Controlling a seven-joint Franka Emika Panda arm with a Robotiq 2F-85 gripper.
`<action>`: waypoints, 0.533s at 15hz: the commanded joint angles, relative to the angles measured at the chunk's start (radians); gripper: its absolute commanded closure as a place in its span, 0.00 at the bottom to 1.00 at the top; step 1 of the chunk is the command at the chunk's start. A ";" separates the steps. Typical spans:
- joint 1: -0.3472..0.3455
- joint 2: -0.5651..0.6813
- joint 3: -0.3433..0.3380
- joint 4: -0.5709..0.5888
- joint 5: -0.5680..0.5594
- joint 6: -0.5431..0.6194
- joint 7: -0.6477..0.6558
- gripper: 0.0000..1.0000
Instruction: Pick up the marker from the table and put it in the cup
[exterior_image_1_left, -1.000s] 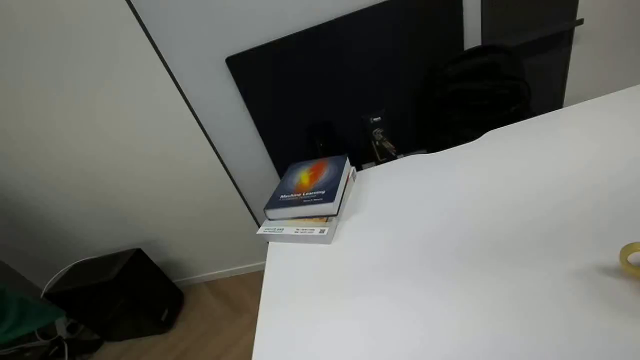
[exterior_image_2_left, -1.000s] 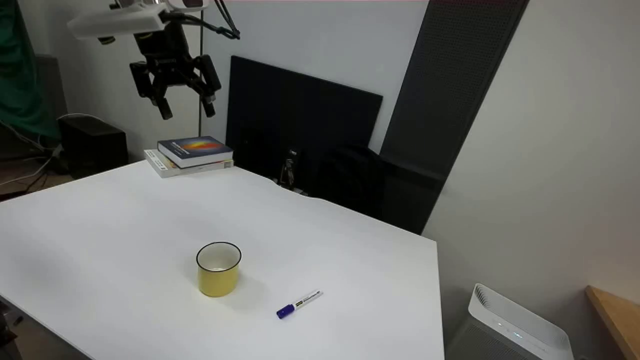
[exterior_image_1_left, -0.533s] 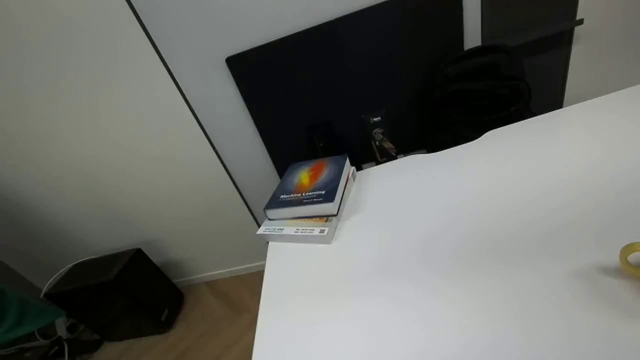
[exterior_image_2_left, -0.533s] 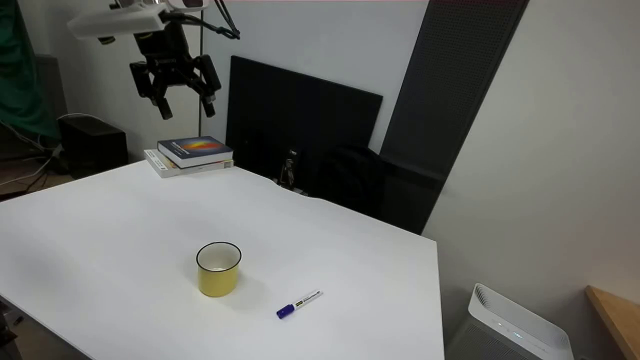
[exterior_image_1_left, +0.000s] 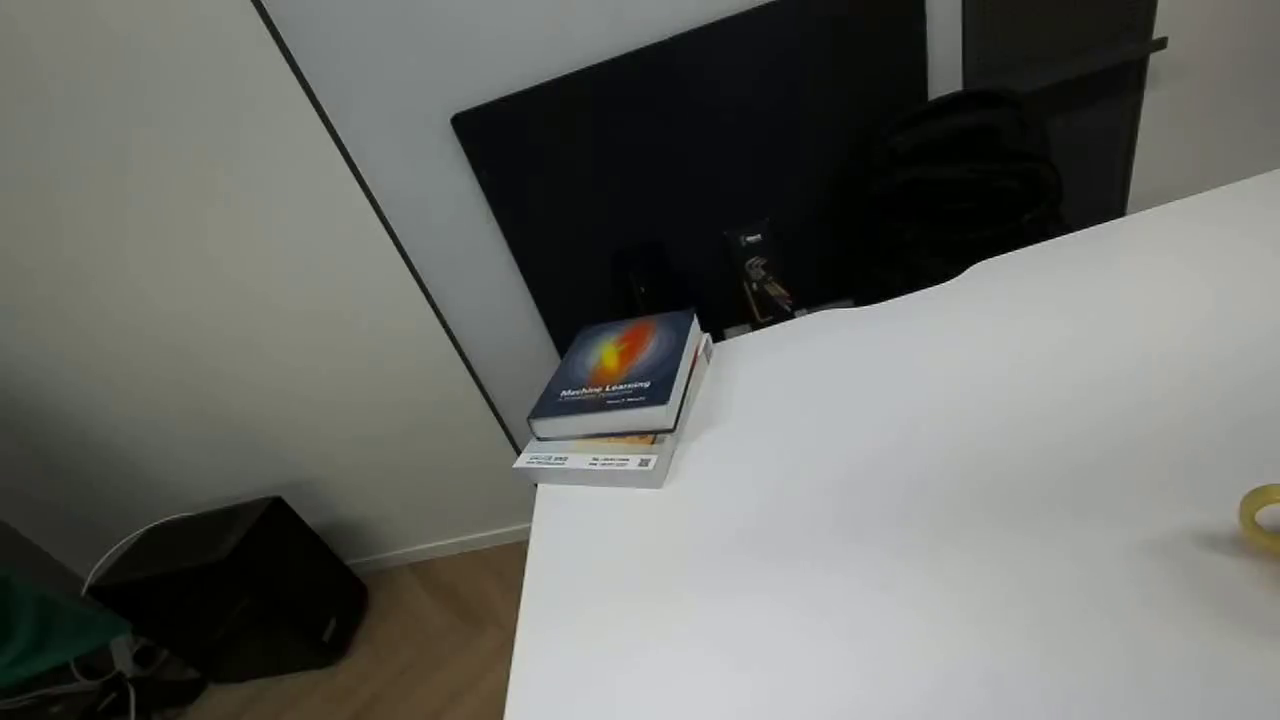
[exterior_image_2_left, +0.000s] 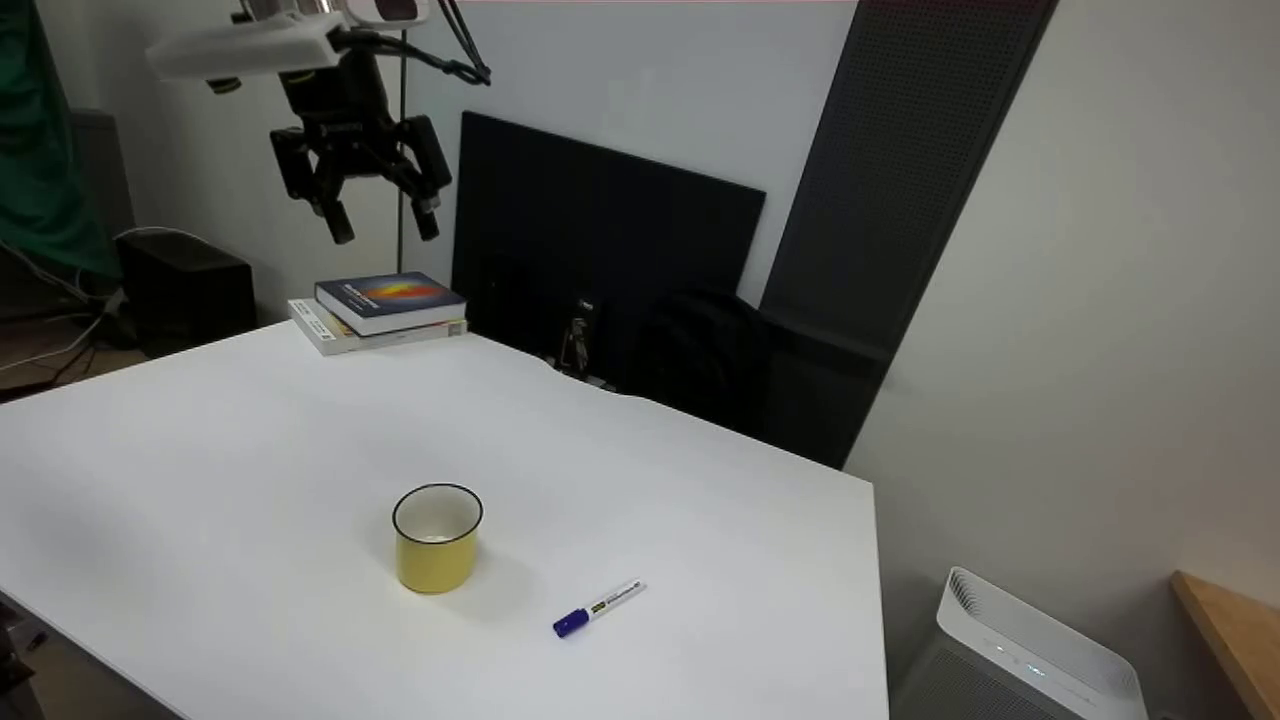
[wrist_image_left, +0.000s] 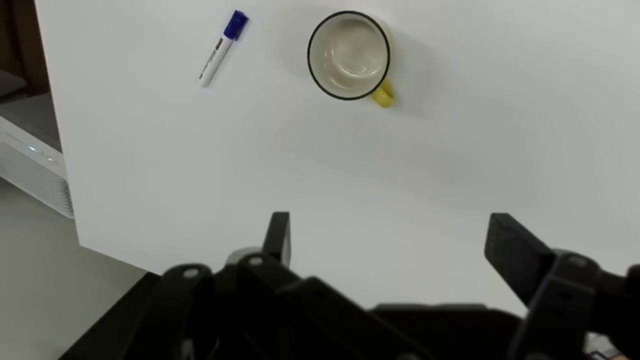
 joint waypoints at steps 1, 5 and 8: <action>-0.010 -0.019 -0.068 -0.024 -0.016 0.010 0.028 0.00; -0.061 -0.040 -0.140 -0.069 -0.030 0.036 0.070 0.00; -0.118 -0.047 -0.192 -0.101 -0.027 0.067 0.121 0.00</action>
